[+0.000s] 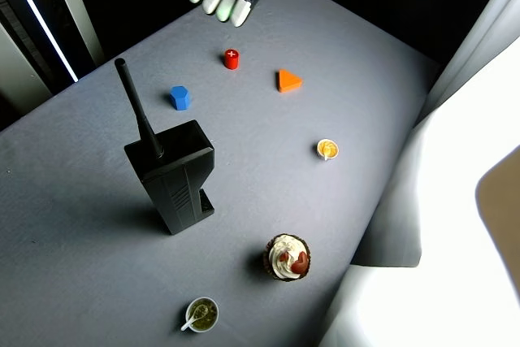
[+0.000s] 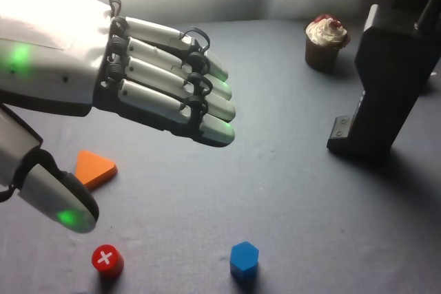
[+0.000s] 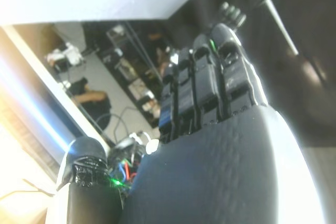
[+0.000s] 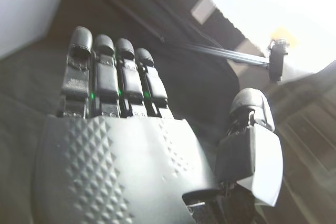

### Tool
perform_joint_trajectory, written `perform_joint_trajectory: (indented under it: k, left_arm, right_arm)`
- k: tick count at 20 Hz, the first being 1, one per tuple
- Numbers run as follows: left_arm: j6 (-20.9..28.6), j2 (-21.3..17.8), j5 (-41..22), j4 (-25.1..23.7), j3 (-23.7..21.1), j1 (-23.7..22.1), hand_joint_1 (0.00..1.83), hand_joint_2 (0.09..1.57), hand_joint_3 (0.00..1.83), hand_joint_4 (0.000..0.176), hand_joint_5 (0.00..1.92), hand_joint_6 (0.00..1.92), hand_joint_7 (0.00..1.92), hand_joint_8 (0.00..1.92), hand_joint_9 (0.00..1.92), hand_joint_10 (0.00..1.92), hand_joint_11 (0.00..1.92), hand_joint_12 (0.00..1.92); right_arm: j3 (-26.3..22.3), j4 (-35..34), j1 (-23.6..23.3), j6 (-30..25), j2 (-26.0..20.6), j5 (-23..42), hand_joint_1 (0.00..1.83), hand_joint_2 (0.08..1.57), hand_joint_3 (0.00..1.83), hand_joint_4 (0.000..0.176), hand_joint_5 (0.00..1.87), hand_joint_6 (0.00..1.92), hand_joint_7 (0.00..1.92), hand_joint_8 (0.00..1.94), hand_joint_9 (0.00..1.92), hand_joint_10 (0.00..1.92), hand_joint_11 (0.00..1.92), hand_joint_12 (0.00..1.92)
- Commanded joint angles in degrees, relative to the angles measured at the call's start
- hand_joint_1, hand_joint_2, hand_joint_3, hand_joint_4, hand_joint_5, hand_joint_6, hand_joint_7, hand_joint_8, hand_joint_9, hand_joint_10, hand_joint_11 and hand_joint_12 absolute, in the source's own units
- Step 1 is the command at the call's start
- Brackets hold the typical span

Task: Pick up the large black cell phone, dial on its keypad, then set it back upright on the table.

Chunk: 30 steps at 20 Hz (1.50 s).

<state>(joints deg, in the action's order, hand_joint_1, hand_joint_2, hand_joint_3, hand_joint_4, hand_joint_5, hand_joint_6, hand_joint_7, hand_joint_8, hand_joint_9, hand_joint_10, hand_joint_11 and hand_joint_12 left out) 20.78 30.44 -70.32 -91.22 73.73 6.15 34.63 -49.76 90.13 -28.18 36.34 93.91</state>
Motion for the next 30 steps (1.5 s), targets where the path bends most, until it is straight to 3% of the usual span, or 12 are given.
perform_joint_trajectory:
  k: [1,5,8,13,19,25,27,30]
  left_arm:
    - [0.0,-1.0,-1.8,5.8,-0.1,-1.7,0.0,1.11,0.0,0.0,0.19,0.0,0.21,0.0,0.19,0.0,0.0,0.43]
    - [-0.4,-1.0,-1.7,5.8,-0.1,-2.0,0.0,1.12,0.0,0.0,0.22,0.01,0.24,0.01,0.22,0.01,0.0,0.47]
    - [-0.5,-1.2,-1.6,5.8,-0.1,-1.6,0.0,1.12,0.0,0.0,0.2,0.0,0.23,0.0,0.2,0.0,0.0,0.49]
    - [-1.4,-1.3,-1.7,6.0,-0.4,-1.3,0.0,1.13,0.0,0.0,0.2,0.01,0.21,0.01,0.17,0.01,0.0,0.5]
    - [-1.5,-1.3,-1.6,6.0,-0.4,-1.3,0.0,1.12,0.0,0.0,0.18,0.0,0.19,0.01,0.15,0.01,0.0,0.45]
    - [-1.5,-1.2,-1.5,6.4,-0.5,-1.3,0.0,1.12,0.0,0.0,0.15,0.0,0.16,0.0,0.14,0.0,0.0,0.4]
    - [-1.5,-1.2,-1.5,7.1,-0.5,-1.3,0.0,1.12,0.0,0.0,0.15,0.0,0.16,0.0,0.14,0.0,0.0,0.4]
    - [-1.7,-1.2,-1.3,7.8,-0.5,-1.2,0.0,1.12,0.0,0.0,0.17,0.0,0.19,0.0,0.17,0.0,0.0,0.47]
  right_arm:
    - [1.1,-1.5,-1.0,-0.2,0.0,7.2,0.02,0.96,0.0,0.0,0.1,0.0,0.12,0.0,0.13,0.0,0.0,0.44]
    - [3.6,7.4,-3.6,-0.2,1.1,7.2,0.08,0.93,0.0,0.0,0.1,0.0,0.12,0.0,0.13,0.0,0.0,0.52]
    - [4.4,12.7,-6.7,-0.3,1.7,4.7,0.16,0.92,0.0,0.0,0.05,0.01,0.07,0.01,0.09,0.0,0.0,0.4]
    - [6.8,14.6,-12.9,-0.1,2.1,-0.9,0.28,0.92,0.0,0.0,0.06,0.0,0.09,0.01,0.12,0.01,0.0,0.51]
    - [10.5,17.4,-20.5,2.2,4.4,-7.7,0.42,0.98,0.01,0.0,0.01,0.0,0.04,0.0,0.07,0.0,0.0,0.46]
    - [12.7,21.1,-25.0,3.8,6.4,-10.4,0.56,0.99,0.0,0.0,0.0,0.0,0.01,0.0,0.03,0.01,0.0,0.28]
    - [13.1,21.2,-26.8,4.5,6.9,-11.2,0.53,0.98,0.0,0.0,0.0,0.0,0.0,0.0,0.02,0.0,0.0,0.26]
    - [13.8,21.3,-29.0,5.1,7.7,-12.6,0.58,0.96,0.0,0.0,0.0,0.0,0.0,0.0,0.0,0.0,0.0,0.1]
